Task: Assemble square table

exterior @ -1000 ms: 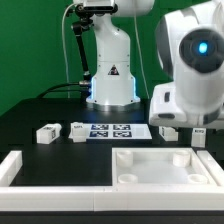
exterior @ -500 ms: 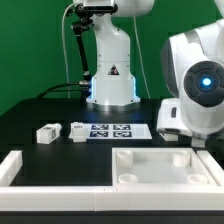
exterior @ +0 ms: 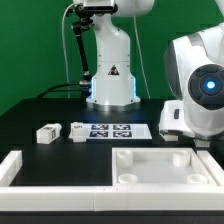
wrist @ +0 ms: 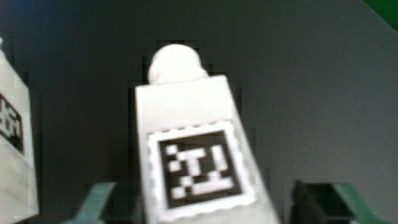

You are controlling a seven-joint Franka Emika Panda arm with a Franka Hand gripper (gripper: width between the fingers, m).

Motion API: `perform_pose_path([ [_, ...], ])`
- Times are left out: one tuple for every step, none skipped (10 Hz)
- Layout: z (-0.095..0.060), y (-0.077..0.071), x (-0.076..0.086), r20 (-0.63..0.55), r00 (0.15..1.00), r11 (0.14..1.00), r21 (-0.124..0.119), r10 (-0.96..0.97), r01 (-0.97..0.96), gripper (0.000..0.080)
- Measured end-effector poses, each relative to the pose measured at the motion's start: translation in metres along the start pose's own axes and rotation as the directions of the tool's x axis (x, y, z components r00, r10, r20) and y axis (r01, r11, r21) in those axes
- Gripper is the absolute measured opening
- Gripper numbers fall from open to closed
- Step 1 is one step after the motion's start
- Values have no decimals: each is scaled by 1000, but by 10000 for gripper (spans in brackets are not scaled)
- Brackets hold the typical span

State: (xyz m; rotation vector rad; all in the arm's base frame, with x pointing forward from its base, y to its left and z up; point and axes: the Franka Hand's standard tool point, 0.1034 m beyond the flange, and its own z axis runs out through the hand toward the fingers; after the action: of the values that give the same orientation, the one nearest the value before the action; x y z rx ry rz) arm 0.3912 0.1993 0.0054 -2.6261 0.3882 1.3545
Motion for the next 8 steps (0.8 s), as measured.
perform_pose_path([
  [0, 0, 0, 0, 1000, 1000, 0, 0, 0, 290],
  [0, 0, 0, 0, 1000, 1000, 0, 0, 0, 290],
  [0, 0, 0, 0, 1000, 1000, 0, 0, 0, 290],
  [0, 0, 0, 0, 1000, 1000, 0, 0, 0, 290],
  [0, 0, 0, 0, 1000, 1000, 0, 0, 0, 290],
  [0, 0, 0, 0, 1000, 1000, 0, 0, 0, 290],
  [-4, 2, 0, 2, 1000, 1000, 0, -16, 16, 290],
  [-35, 13, -6, -18, 998, 998, 17, -62, 62, 290],
])
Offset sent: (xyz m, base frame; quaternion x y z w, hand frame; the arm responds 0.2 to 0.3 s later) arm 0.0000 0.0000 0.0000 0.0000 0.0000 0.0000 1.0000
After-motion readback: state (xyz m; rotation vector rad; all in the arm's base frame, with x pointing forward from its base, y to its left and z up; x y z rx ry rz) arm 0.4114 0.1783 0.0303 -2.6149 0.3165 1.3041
